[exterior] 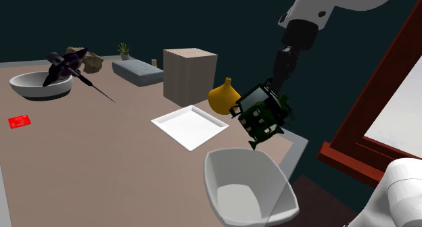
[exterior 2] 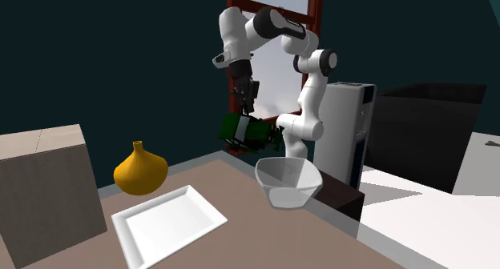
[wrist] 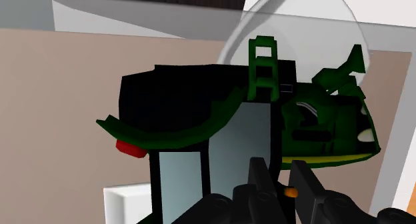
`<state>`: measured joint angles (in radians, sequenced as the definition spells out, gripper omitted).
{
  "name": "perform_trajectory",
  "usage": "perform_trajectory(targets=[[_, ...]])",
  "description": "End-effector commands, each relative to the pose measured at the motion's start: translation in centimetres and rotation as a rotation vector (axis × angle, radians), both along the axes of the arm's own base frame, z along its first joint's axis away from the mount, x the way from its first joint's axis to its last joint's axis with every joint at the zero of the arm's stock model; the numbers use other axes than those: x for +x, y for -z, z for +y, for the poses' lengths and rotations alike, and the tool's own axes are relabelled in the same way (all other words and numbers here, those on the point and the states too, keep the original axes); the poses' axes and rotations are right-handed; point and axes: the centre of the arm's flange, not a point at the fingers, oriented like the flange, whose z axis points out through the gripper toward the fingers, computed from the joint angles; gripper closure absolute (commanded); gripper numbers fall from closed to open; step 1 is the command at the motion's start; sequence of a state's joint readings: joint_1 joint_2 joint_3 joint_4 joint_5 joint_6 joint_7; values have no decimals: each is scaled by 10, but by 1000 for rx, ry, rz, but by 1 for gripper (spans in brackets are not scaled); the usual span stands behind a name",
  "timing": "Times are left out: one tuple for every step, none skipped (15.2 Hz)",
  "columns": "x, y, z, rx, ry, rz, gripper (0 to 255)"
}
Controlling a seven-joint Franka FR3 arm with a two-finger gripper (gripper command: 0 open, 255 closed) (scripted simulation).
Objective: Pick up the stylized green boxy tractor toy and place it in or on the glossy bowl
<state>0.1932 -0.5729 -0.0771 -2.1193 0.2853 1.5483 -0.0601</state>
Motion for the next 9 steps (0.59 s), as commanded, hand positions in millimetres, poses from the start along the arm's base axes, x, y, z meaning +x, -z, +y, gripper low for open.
perform_trajectory(targets=[[-21,-7,16,0,1,-2,255],[-31,-10,24,0,1,-2,255],[-40,-13,33,0,1,-2,255],[-50,-16,41,0,1,-2,255],[-59,-19,50,0,1,-2,255],[-69,-22,58,0,1,-2,255],[-78,-26,67,0,1,-2,255],[-88,-29,76,0,1,-2,255],[-97,-32,84,0,1,-2,255]])
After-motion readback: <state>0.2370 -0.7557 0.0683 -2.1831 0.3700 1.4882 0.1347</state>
